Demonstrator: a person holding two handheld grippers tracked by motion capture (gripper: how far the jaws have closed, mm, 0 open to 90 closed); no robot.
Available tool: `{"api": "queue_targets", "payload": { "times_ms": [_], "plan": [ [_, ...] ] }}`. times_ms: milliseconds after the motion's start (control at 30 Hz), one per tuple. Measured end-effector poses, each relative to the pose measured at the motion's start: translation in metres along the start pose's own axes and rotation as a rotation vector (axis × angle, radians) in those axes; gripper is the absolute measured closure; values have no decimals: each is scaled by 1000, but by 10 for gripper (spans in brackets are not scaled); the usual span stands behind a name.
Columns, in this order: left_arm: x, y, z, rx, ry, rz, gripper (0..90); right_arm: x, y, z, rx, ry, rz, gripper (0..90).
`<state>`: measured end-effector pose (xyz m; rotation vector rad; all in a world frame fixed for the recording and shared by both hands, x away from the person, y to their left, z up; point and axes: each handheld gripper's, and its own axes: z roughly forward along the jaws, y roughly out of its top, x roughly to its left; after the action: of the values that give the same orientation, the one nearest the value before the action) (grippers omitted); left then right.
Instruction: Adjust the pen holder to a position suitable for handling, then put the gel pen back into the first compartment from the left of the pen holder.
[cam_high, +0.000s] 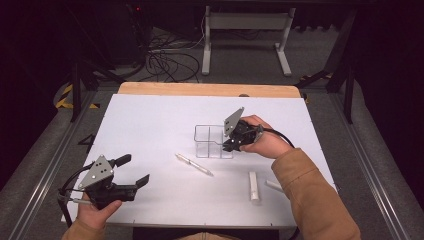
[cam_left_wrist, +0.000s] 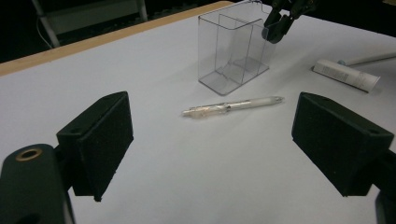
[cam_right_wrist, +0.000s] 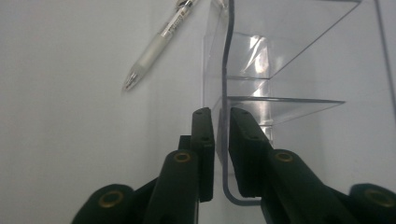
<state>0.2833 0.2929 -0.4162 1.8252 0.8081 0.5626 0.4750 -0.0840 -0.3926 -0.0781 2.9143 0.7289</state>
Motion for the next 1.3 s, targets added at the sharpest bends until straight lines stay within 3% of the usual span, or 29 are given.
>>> {"api": "queue_targets", "payload": {
  "times_ms": [33,133,167,200,333,433,633,867,1300],
  "plan": [
    [0,0,0,0,0,0,135,2,1,-2,-3,-17,10,735],
    [1,-1,0,1,0,-3,134,12,1,-13,-93,-90,83,584],
    [1,-1,0,1,0,-3,134,12,1,-13,-93,-90,83,584],
    [1,-1,1,1,-1,-2,134,16,2,-16,-124,-104,117,557],
    [0,0,2,3,-4,-1,134,32,7,-23,-209,-148,169,516],
    [-1,0,2,5,-2,7,134,41,11,-25,-229,-181,184,515],
    [-1,0,2,2,-6,-3,134,56,18,-22,-271,-198,261,502],
    [0,0,1,-1,-3,1,134,66,21,-19,-310,-203,315,490],
    [-1,0,1,-2,-3,-4,134,77,24,-12,-346,-202,370,441]
  ]
}}
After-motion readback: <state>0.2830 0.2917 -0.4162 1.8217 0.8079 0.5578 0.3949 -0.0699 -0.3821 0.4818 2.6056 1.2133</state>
